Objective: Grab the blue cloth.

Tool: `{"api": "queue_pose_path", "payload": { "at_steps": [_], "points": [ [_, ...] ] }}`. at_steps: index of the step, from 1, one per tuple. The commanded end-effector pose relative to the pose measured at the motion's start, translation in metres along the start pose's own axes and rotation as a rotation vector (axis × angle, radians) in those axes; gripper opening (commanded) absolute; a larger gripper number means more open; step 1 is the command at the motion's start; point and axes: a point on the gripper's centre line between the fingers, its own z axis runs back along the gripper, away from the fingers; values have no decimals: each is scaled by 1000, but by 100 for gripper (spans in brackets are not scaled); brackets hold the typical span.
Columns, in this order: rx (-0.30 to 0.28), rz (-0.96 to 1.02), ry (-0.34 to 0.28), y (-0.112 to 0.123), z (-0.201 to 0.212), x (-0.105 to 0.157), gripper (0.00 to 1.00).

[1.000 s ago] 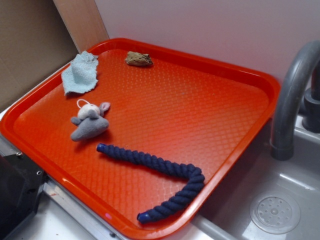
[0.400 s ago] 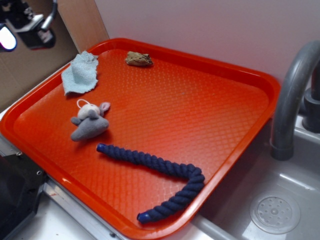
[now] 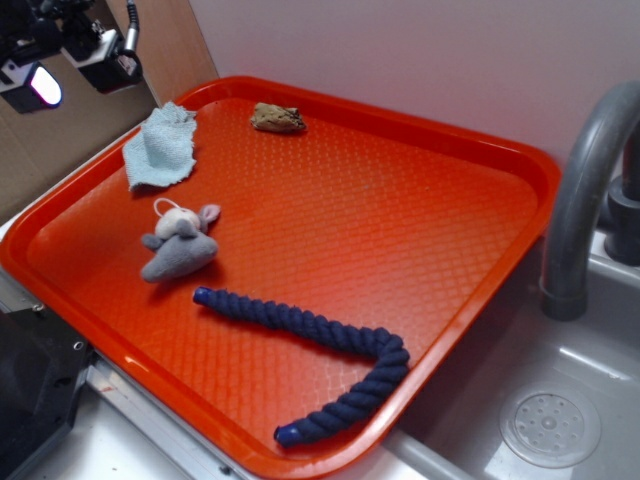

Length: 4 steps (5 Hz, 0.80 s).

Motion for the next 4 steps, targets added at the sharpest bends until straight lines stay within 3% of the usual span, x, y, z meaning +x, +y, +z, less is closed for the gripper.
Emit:
{"api": "queue_pose_path", "payload": {
  "at_steps": [1,2,3,4],
  "points": [
    [-2,14,-26,6,8,8,100],
    [-2,14,-26,6,8,8,100],
    [-20,-39,-103,4,-28,20,100],
    [7,-44,-124,9,-52,25,100]
  ]
}}
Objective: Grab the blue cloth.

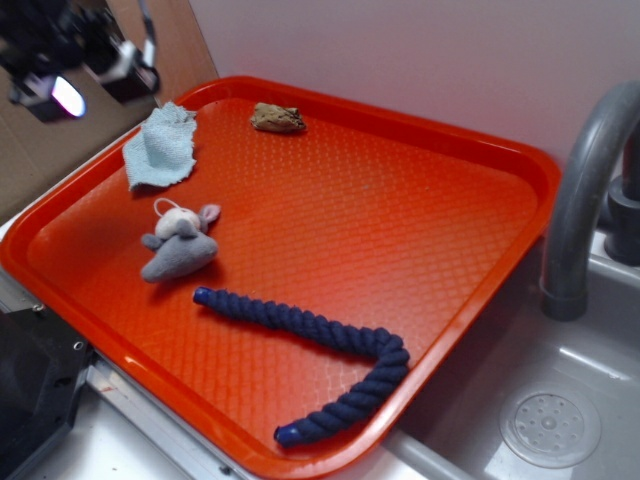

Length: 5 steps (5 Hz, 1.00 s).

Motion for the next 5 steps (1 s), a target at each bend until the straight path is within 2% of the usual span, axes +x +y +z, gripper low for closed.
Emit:
{"api": "queue_pose_path", "payload": {
  "at_steps": [1,2,3,4,5],
  "points": [
    [38,-3,-64,19,-29,22,100],
    [37,-33,-86,22,-41,35,100],
    [59,-74,-97,14,-59,41,100],
    [108,-67,-103,17,-73,43,100],
    [139,-36,-95,24,-82,48,91]
  ]
}}
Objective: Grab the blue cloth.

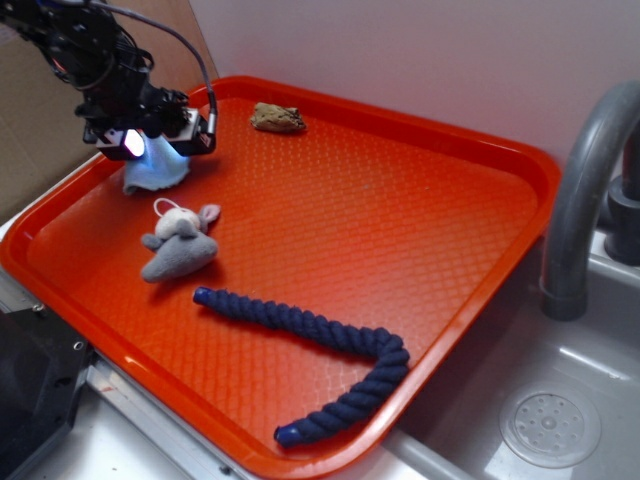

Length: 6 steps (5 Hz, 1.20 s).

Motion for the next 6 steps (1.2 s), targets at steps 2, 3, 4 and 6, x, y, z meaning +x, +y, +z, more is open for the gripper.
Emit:
{"api": "queue_pose_path", "payload": {
  "at_steps": [2,3,4,6],
  "points": [
    [68,76,-30,17,-15,24,0],
    [73,73,-32,18,-16,22,100],
    [89,92,-36,20,-15,21,0],
    [94,82,-30,21,-13,21,0]
  ]
}}
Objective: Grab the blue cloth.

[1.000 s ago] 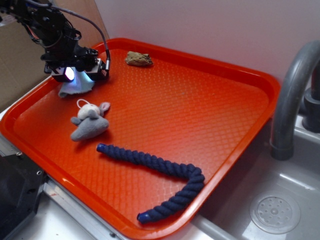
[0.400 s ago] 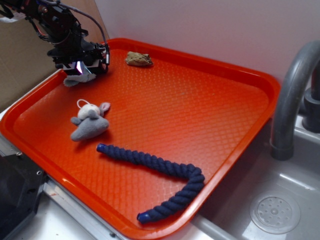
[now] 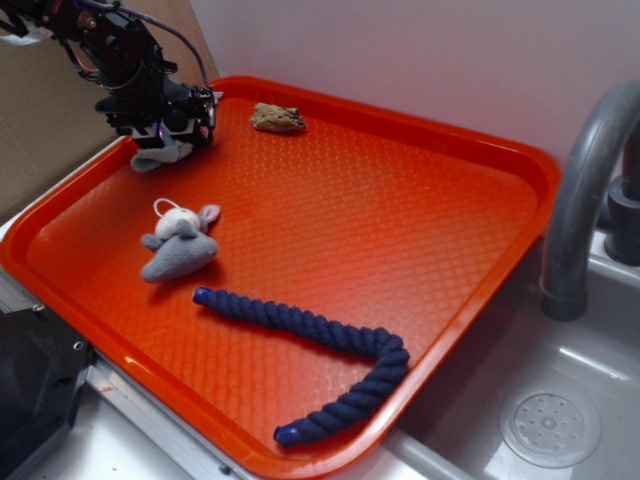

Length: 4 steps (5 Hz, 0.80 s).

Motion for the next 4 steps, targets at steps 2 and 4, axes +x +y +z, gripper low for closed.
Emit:
{"api": "queue_pose_path", "payload": {
  "at_steps": [2,4],
  "points": [
    [31,42,100,20,53,10,0],
    [-51,25,131,2,165,2,0]
  ]
}}
